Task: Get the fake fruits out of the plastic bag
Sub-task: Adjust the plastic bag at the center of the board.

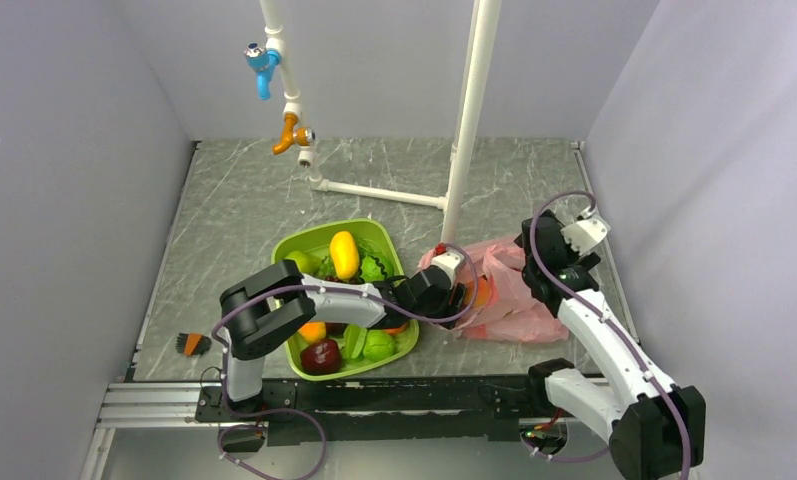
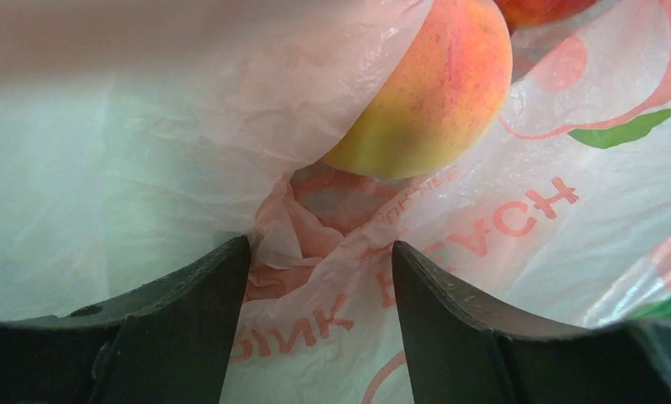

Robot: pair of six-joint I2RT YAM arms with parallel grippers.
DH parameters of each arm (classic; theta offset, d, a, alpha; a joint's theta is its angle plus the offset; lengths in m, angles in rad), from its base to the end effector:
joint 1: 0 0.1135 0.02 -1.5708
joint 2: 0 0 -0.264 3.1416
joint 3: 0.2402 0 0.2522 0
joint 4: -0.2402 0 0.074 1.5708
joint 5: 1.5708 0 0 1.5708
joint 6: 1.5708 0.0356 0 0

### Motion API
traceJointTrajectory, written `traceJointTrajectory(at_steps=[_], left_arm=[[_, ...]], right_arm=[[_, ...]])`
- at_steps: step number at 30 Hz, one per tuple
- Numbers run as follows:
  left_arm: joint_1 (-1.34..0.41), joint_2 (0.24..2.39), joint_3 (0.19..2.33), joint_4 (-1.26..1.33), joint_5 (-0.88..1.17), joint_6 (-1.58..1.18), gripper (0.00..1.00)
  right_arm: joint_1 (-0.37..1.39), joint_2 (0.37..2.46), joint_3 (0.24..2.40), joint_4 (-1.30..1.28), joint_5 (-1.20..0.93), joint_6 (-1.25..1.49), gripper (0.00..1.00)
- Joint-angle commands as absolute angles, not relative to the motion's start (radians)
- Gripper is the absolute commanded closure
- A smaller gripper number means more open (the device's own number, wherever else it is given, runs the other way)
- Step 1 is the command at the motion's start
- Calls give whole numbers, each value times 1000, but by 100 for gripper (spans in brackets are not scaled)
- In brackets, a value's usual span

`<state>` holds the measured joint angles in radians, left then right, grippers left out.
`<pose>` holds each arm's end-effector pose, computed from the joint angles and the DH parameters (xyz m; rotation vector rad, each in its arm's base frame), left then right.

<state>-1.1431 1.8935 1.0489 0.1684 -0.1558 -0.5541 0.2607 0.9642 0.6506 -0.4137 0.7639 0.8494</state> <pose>0.1694 -0.3584 0.1522 0.5959 2.2669 -0.7223 0.1952 0.0266 0.2456 0.9463 1.8507 -0.2147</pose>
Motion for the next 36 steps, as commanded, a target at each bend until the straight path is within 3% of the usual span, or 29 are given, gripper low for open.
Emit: traceJointTrajectory(at_steps=[1, 8, 14, 19, 21, 26, 29, 31, 36], left_arm=[[-1146, 1840, 1032, 112, -192, -555, 31], [-1162, 1822, 1103, 79, -157, -495, 30], [-1163, 1819, 1090, 127, -148, -505, 30], [-1163, 1809, 1080, 144, -156, -504, 30], [-1163, 1810, 1076, 151, -153, -506, 30], [-1163, 1820, 1076, 165, -144, -509, 30], [-1163, 1824, 1080, 159, -141, -508, 30], [-1162, 1823, 1077, 161, -143, -510, 30], [-1161, 1821, 1060, 176, -139, -521, 30]], right_arm=[[251, 945, 762, -468, 854, 705, 1], [286, 869, 890, -677, 228, 569, 1], [288, 656, 955, -759, -35, 519, 1], [288, 640, 923, -913, 49, 613, 1], [288, 650, 902, -907, -17, 547, 2], [289, 539, 822, -686, -182, 484, 7], [289, 590, 731, -586, -277, 538, 16], [289, 623, 685, -536, -253, 561, 21], [289, 576, 578, -381, -196, 502, 22]])
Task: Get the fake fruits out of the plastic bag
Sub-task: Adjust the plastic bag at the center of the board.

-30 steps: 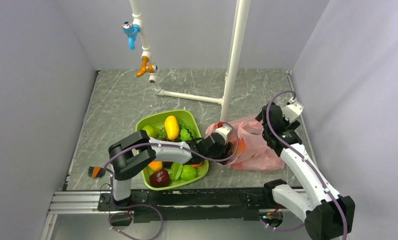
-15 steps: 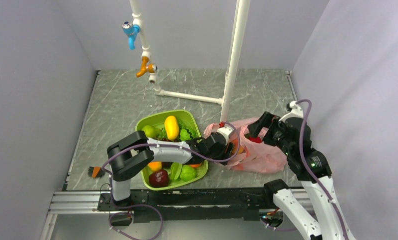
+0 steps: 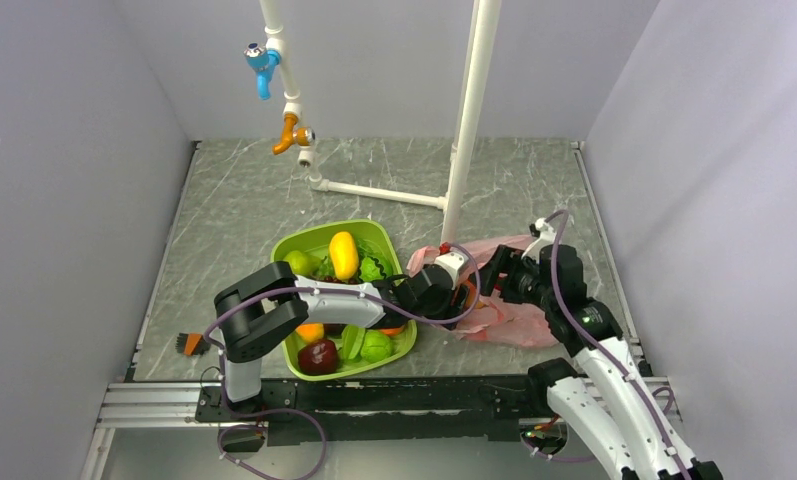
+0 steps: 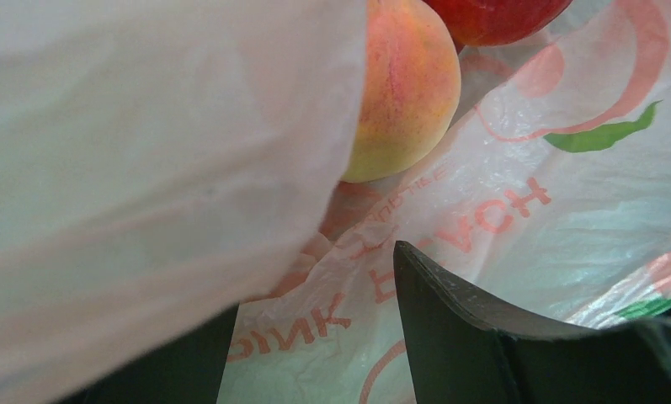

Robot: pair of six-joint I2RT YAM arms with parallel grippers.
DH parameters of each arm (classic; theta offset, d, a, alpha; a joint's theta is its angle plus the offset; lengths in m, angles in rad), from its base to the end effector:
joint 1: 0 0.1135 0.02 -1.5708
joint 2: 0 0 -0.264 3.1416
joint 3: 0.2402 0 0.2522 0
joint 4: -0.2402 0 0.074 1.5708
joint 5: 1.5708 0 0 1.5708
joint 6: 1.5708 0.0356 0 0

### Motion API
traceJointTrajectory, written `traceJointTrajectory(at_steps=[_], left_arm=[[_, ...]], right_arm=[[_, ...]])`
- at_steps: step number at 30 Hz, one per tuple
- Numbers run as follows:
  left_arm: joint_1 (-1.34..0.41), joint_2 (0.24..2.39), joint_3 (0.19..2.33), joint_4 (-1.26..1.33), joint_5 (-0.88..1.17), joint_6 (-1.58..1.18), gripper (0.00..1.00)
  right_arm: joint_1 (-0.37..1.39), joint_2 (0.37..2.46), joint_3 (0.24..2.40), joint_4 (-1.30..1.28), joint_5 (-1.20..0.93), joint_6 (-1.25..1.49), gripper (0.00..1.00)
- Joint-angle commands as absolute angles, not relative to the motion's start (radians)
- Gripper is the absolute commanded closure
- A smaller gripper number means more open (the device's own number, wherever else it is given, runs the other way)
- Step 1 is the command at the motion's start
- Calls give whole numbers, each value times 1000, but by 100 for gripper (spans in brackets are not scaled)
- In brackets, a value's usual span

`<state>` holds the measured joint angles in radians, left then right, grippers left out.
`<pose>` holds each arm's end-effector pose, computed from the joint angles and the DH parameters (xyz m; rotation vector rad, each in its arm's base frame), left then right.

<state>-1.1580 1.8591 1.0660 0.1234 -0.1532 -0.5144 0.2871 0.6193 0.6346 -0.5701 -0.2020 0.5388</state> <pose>0.1636 -0.3599 0.1664 0.6559 2.2414 -0.7177 0.1338 0.0469 0.2731 0.1524 2.1892 0.6929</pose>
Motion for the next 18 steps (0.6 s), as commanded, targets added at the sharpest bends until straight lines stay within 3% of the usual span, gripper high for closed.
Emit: traceJointTrajectory(at_steps=[1, 3, 4, 5, 6, 7, 12, 18], left_arm=[[-1161, 1822, 1060, 177, -138, -520, 30], [-1160, 1822, 1062, 178, -139, -520, 30], [-1160, 1824, 1063, 177, -140, -521, 30], [-1160, 1824, 1062, 176, -140, -522, 30], [-1160, 1824, 1062, 175, -142, -522, 30], [-1159, 1823, 1060, 174, -143, -524, 30], [-1151, 1816, 1034, 196, -147, -532, 29], [-1143, 1810, 1022, 202, -136, -530, 29]], right_arm=[[290, 570, 561, -360, -192, 498, 22], [289, 571, 554, -372, -171, 521, 29], [290, 573, 566, -404, -146, 544, 39], [289, 578, 594, -484, -91, 589, 62], [289, 581, 642, -612, 7, 658, 92], [289, 581, 711, -752, 135, 752, 100], [293, 537, 941, -1378, 554, 1107, 100], [292, 401, 1128, -1501, 616, 1094, 100]])
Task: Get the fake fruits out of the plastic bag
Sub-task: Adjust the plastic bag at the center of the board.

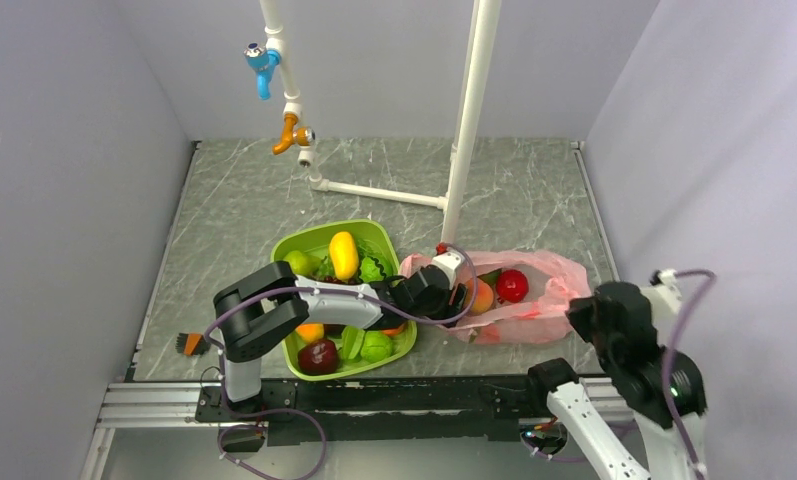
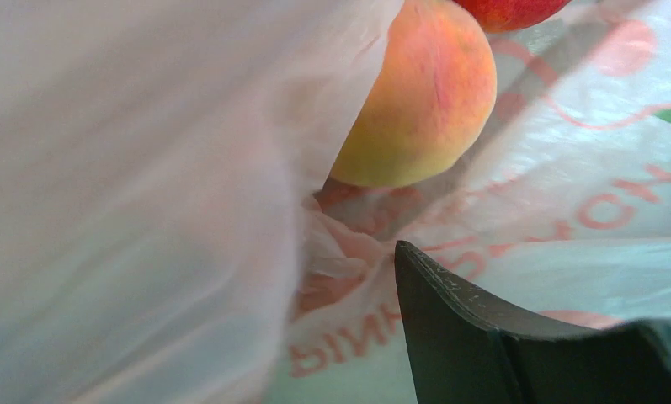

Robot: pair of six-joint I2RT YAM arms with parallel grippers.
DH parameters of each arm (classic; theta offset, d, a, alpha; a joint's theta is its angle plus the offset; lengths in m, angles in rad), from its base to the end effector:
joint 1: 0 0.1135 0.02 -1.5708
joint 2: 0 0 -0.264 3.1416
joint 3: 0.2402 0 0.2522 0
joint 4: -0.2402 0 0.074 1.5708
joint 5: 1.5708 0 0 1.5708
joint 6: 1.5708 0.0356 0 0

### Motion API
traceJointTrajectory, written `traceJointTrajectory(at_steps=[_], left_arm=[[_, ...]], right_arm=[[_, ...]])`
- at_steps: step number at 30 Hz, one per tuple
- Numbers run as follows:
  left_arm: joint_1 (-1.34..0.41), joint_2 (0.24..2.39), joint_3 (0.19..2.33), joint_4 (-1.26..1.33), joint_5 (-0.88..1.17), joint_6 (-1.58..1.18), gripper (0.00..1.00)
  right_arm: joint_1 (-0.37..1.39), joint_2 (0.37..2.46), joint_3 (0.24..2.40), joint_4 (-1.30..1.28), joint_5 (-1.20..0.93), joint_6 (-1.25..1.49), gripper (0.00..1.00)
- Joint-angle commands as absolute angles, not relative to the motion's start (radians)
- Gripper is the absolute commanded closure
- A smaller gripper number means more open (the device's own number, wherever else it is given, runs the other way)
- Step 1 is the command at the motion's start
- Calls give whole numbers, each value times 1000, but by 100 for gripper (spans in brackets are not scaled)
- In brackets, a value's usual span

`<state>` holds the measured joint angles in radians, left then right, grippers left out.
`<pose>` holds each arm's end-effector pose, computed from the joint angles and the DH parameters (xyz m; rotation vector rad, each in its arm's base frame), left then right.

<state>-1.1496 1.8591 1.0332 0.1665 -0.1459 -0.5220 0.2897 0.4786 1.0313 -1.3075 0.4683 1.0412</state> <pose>0.1648 -0.3552 0.1603 0.6392 2.2398 -0.7322 0.0426 -0.0041 0.3423 1.0288 1.9834 0.1761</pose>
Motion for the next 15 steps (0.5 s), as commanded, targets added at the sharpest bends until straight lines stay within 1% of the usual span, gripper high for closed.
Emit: traceJointTrajectory(at_steps=[1, 5, 6, 8, 11, 15], left_arm=[[-1141, 1809, 1022, 203, -134, -527, 29], [-1138, 1812, 1025, 207, -128, -523, 30], [-1138, 1814, 1026, 207, -128, -524, 29], [-1138, 1816, 1028, 207, -125, -522, 29], [-1138, 1822, 1037, 201, -127, -516, 29], [-1138, 1830, 1049, 192, -128, -509, 29]], right_arm=[[292, 373, 1140, -1496, 601, 1089, 100], [295, 288, 1166, -1500, 562, 1016, 100], [297, 274, 1173, -1498, 535, 991, 97], [297, 249, 1201, -1486, 477, 911, 87], [301, 240, 1296, -1474, 473, 801, 67], [331, 275, 1384, -1339, 437, 639, 53]])
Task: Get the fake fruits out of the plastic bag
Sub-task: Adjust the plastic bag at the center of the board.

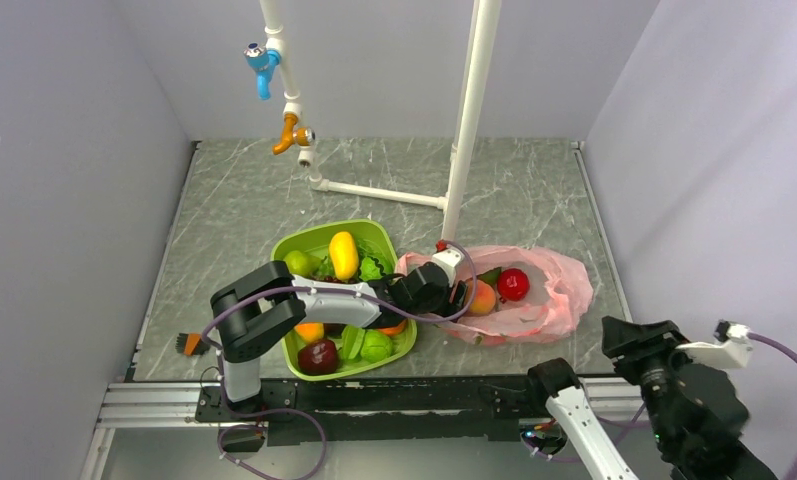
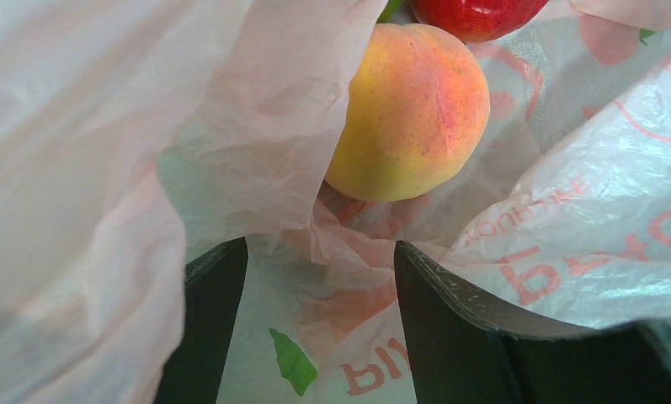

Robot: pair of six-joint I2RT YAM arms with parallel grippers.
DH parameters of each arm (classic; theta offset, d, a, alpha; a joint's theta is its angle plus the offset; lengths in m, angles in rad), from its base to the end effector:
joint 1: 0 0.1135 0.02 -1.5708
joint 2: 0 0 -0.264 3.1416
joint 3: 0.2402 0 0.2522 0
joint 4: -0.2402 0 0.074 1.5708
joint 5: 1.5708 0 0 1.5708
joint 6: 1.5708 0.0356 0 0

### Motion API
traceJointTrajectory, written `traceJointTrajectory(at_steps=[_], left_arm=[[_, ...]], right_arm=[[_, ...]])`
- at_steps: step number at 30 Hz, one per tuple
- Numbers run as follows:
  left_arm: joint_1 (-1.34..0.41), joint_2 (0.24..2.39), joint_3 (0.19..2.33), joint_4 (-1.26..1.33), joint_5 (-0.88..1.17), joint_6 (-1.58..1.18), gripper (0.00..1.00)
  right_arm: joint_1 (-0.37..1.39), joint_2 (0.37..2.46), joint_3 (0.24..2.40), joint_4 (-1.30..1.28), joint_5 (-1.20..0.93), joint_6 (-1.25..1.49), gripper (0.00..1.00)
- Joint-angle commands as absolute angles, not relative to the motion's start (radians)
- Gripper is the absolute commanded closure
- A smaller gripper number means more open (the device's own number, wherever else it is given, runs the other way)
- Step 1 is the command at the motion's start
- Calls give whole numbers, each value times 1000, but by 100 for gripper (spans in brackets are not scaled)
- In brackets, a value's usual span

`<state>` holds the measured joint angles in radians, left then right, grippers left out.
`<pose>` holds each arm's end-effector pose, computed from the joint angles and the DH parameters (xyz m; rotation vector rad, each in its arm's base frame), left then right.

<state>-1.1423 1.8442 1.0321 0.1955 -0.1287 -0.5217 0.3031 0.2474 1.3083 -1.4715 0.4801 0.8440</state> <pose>0.1673 -0.3551 0.1680 0.6281 2.2091 -0.7776 -0.0638 -0.0372 0.3791 0.8093 1.7669 0.2878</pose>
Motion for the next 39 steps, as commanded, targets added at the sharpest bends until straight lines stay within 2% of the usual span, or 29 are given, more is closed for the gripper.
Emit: traceJointTrajectory(at_steps=[1, 4, 7, 11, 13, 16, 19, 23, 28, 30, 35, 37, 39], left_arm=[[-1138, 1829, 1050, 194, -126, -509, 30], [-1138, 1830, 1050, 197, -124, -511, 29], [-1138, 1832, 1056, 197, -122, -514, 29], [-1138, 1838, 1058, 202, -117, -520, 29], [-1138, 1841, 1060, 197, -116, -522, 30], [-1138, 1827, 1038, 207, -123, -529, 29], [-1137, 1820, 1032, 207, -138, -523, 29], [-1134, 1823, 1039, 196, -141, -517, 29], [-1129, 1819, 1032, 186, -150, -512, 29], [-1126, 1809, 1028, 166, -163, -508, 29], [-1089, 1804, 1071, 99, -150, -446, 27], [-1059, 1831, 1127, 40, -142, -424, 27], [-1024, 1845, 1141, 45, -129, -408, 27]], right_arm=[[340, 301, 1392, -1285, 415, 593, 49], [353, 406, 1388, -1110, 254, 476, 43], [353, 517, 1330, -920, 13, 484, 35], [351, 670, 1188, -705, -307, 587, 33], [352, 748, 1164, -750, -265, 647, 34], [352, 813, 1118, -917, -120, 726, 43], [348, 797, 946, -1009, -21, 885, 48], [272, 760, 755, -1213, 232, 1199, 62], [111, 647, 660, -1132, 333, 1279, 65], [82, 690, 620, -1149, 318, 1312, 66], [23, 705, 465, -990, 140, 1340, 68], [23, 701, 380, -789, 36, 1273, 66], [22, 717, 310, -572, -135, 1128, 69]])
